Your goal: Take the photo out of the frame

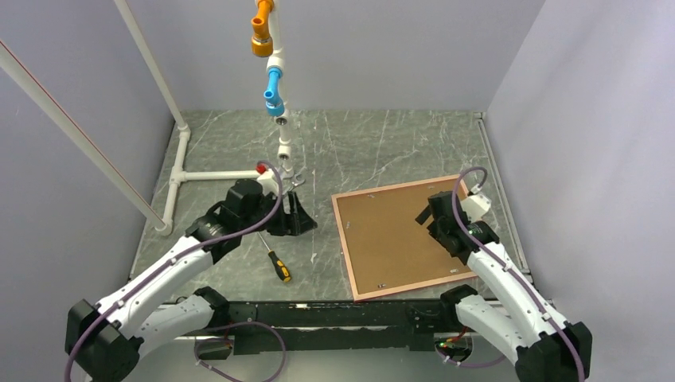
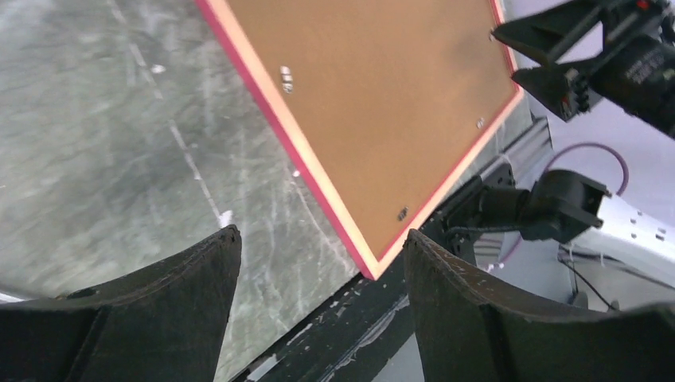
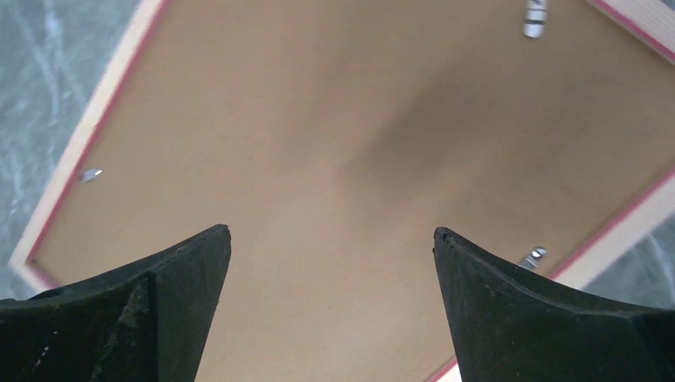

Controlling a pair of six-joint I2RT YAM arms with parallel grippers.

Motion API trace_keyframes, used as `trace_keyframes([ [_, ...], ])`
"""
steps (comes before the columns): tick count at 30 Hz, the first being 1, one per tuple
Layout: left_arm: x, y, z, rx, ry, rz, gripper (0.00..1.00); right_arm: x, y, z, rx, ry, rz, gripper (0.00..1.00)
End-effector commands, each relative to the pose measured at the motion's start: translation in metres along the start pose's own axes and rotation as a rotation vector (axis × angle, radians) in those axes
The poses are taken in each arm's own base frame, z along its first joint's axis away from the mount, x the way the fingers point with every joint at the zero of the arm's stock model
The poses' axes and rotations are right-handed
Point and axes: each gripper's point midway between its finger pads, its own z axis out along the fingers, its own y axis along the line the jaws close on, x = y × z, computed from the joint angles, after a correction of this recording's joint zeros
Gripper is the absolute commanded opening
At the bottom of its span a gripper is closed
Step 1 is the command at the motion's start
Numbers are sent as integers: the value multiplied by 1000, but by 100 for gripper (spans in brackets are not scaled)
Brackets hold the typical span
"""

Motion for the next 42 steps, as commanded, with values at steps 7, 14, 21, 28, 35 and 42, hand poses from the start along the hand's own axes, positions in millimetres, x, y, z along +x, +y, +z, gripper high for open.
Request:
trace_keyframes([
  [7, 78, -33, 63, 34, 286, 142, 68, -21, -16, -13, -15, -24, 84, 98],
  [14, 107, -23, 117, -78, 322, 84, 63, -20, -14, -18, -38, -9, 58, 97],
  [21, 109, -6, 154, -213, 326, 44, 65, -21, -28, -20, 33, -22, 74, 99],
  [28, 106, 26, 172, -417, 302, 24, 55, -27, -50, -22, 145, -79, 182, 100],
  [35, 93, 72, 182, -604, 282, 93, 22, -31, -43, -19, 126, -91, 213, 99],
  [42, 70, 125, 188, -679, 288, 30, 0, -34, -34, -17, 90, -90, 157, 99],
])
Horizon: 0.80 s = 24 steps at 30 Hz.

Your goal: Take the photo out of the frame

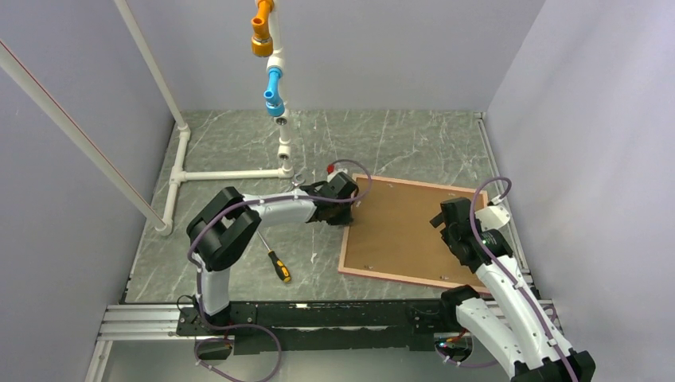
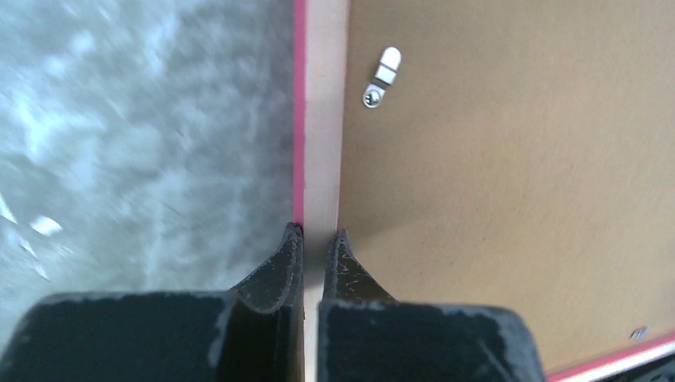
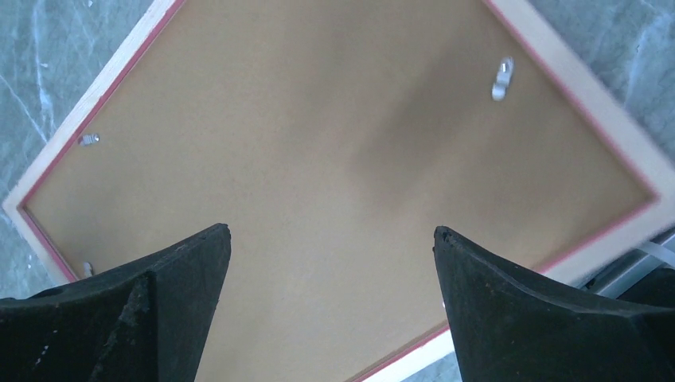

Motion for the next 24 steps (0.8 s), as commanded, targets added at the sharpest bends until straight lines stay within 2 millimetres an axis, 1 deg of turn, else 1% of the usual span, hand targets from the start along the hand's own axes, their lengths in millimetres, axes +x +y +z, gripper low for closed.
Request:
trace_keyframes([
  [1, 6, 102, 26, -273, 66, 20, 0, -11, 19, -3, -55, -16, -20, 99],
  [3, -5, 116, 27, -295, 58, -10, 0, -1, 26, -1, -78, 33, -54, 99],
  [5, -13, 125, 26, -307, 52, -33, 0, 9, 35, 1, -117, 83, -97, 99],
  [7, -18, 132, 23, -316, 37, -50, 0, 14, 37, 2, -121, 106, -108, 99],
  [13, -28, 150, 5, -354, -12, -56, 0, 12, 37, 6, -115, 85, -95, 99],
  [14, -28, 150, 0, -352, -17, -54, 0, 11, 36, 6, -112, 79, -89, 99],
  [16, -33, 144, -10, -315, -39, -52, 0, 9, 33, 6, -94, 67, -75, 99],
  [17, -34, 137, -16, -277, -47, -51, 3, 8, 29, 6, -77, 62, -63, 99],
  [22, -50, 106, -53, -121, -111, -45, 32, 6, 3, 8, 34, 36, 22, 99],
  [24, -57, 93, -69, -61, -137, -22, 42, 9, -3, 9, 46, 41, 53, 99],
])
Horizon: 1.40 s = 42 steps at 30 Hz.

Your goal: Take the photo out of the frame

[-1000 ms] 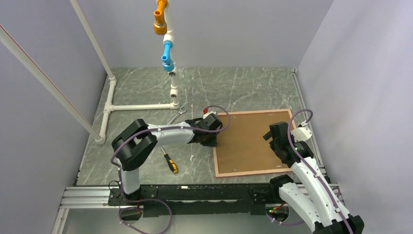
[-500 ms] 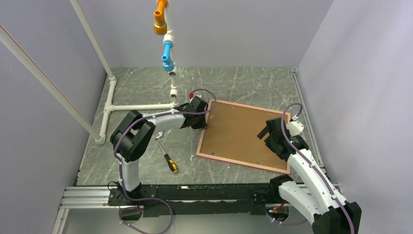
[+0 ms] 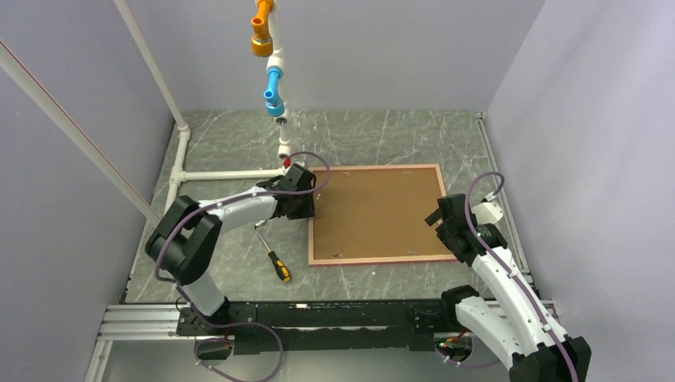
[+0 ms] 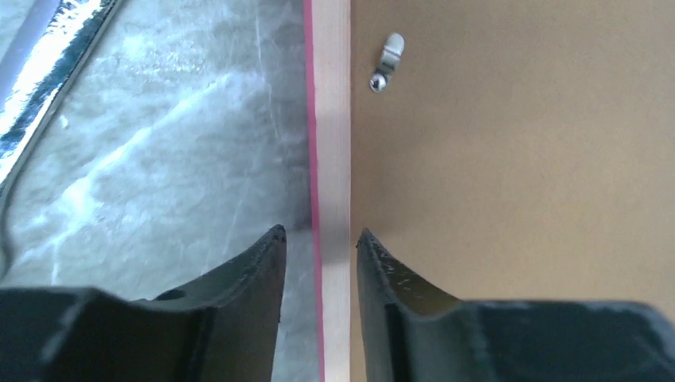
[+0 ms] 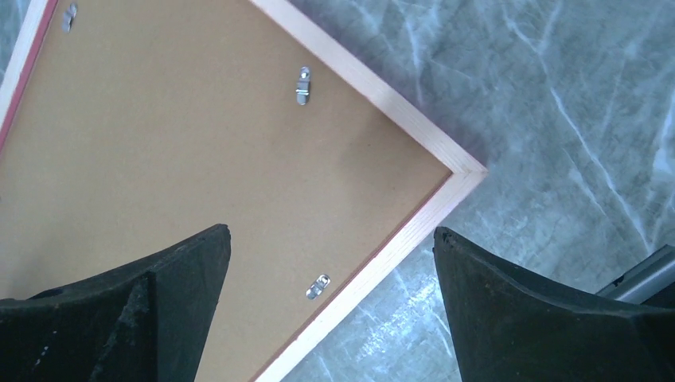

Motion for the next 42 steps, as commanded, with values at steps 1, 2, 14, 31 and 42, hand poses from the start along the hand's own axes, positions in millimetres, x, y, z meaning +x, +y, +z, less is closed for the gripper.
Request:
trace_keyframes([
  [1, -22, -21, -44, 121, -69, 51, 46, -2, -23, 0, 75, -32, 109, 99],
  [2, -24, -29, -53, 160, -78, 67, 48, 1, -26, 1, 79, -23, 123, 99],
  [14, 10, -104, -138, 609, -113, 381, 59, 37, -20, 25, -19, 75, 212, 50],
  [31, 70, -135, -163, 732, -75, 567, 58, 59, -40, 46, 94, 112, 263, 37],
  [42, 86, -145, -148, 667, -76, 678, 59, 69, -47, 54, 130, 130, 275, 25],
])
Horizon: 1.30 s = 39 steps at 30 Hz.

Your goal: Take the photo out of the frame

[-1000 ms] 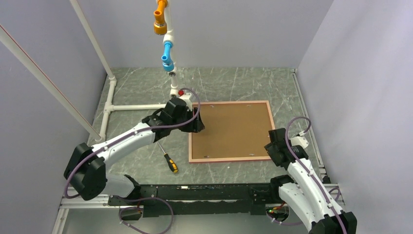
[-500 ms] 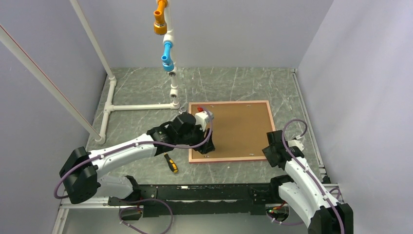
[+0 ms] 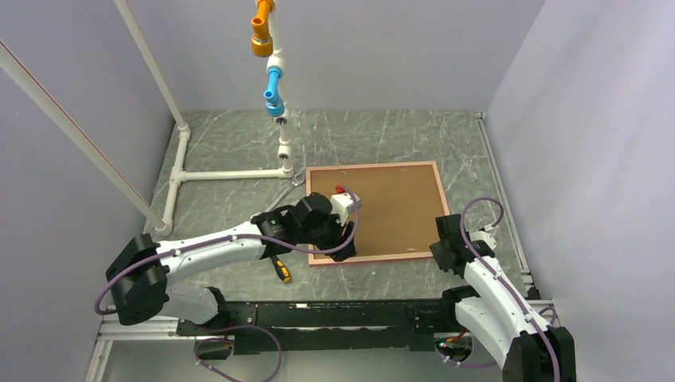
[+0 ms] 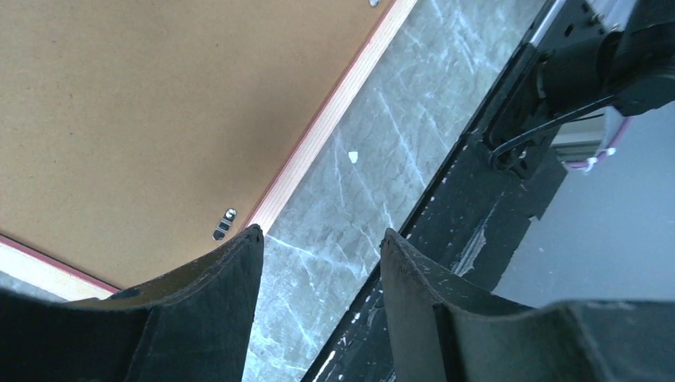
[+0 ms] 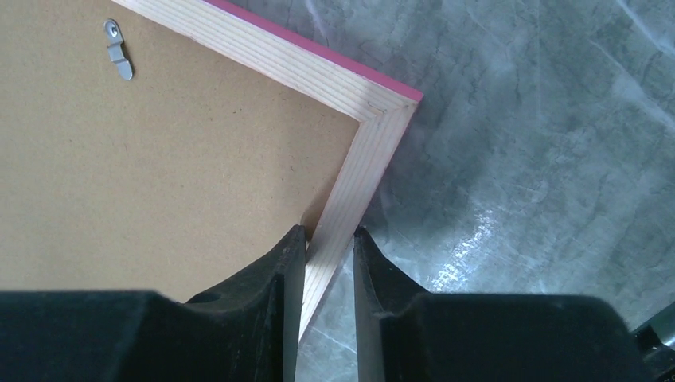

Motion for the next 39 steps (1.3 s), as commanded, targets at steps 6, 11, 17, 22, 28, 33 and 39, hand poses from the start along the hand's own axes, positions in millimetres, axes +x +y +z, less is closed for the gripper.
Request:
trace_keyframes([
  [6, -1, 6, 27, -233, 13, 215, 60, -6, 4, -9, 35, 4, 13, 0],
  [11, 12, 14, 39, -449, 89, 348, 63, -14, 15, -29, 42, 21, 13, 0],
  [17, 14, -3, 52, -582, 81, 544, 85, -16, 35, -51, -22, 68, 16, 0],
  [22, 14, 1, 54, -784, 80, 717, 86, -17, 41, -61, -37, 84, 19, 0],
  [28, 19, 12, 64, -973, 105, 898, 87, -17, 42, -65, -35, 97, 26, 0],
  [33, 15, 18, 70, -1030, 78, 961, 86, -16, 44, -70, -55, 107, 34, 0],
  [39, 16, 22, 85, -1028, 87, 1037, 78, -15, 45, -72, -61, 118, 40, 0],
])
